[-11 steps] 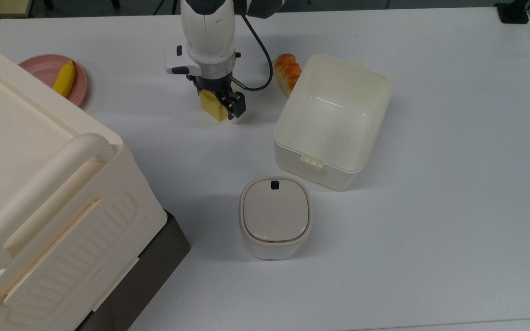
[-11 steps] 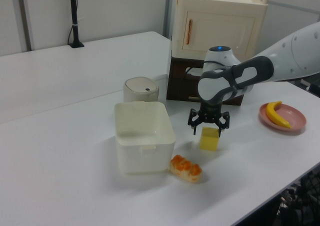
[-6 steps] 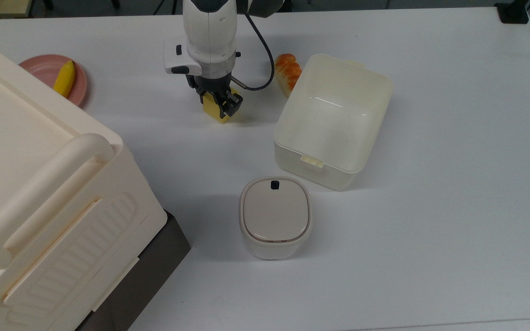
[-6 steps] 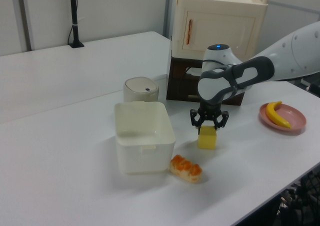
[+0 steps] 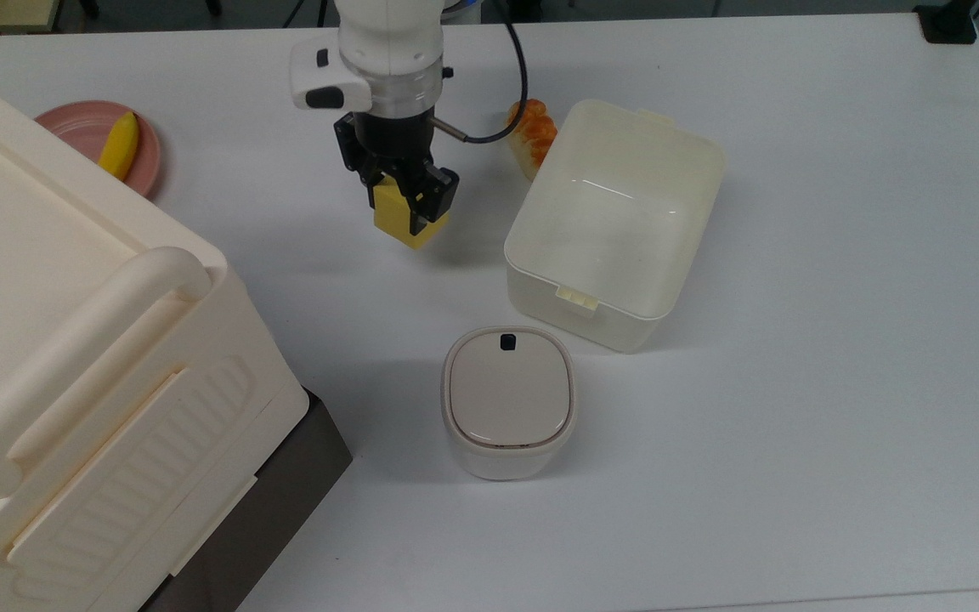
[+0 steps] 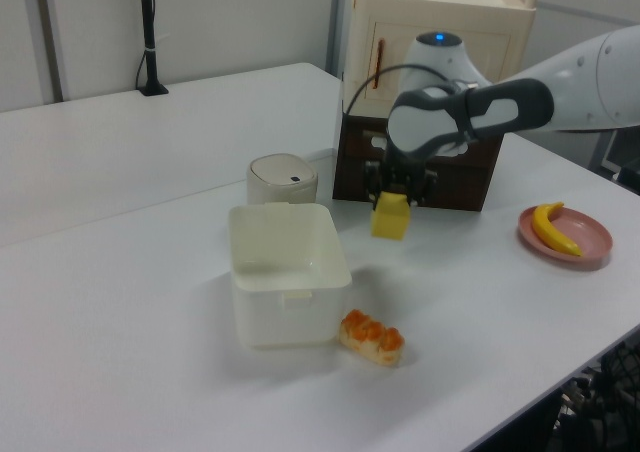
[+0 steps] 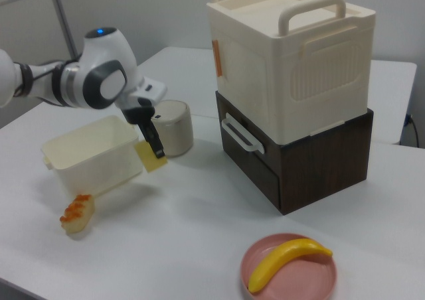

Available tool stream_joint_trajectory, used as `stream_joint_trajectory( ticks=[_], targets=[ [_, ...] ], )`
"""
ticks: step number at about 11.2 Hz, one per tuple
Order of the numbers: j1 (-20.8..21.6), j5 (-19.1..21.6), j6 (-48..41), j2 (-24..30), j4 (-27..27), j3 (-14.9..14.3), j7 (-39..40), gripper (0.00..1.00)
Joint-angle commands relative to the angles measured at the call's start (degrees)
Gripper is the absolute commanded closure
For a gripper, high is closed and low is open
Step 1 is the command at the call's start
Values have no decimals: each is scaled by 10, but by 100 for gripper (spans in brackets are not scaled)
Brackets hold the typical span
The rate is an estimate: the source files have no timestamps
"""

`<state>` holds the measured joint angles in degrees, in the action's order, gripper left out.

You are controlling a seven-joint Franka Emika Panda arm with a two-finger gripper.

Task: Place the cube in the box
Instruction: 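Lift the yellow cube and carry it over the white box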

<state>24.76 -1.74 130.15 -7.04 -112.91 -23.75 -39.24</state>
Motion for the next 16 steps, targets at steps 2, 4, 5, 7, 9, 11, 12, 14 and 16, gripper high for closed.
stream_joint_trajectory(
  ticks=[2,4,5,7,9,11,12,14,16],
  targets=[
    [7,3,-2,30,33,67,-65,83],
    [8,3,-2,31,41,119,-94,83],
    [8,3,-3,33,41,144,-97,81],
    [9,-11,-23,31,41,179,-96,0],
    [6,-16,-24,31,41,181,-97,0],
    [1,-16,-24,32,42,181,-96,0],
    [0,-16,-24,32,42,180,-96,0],
    [-22,-18,-40,39,55,176,-88,0],
    [-56,-55,-109,52,73,184,27,0]
  ],
)
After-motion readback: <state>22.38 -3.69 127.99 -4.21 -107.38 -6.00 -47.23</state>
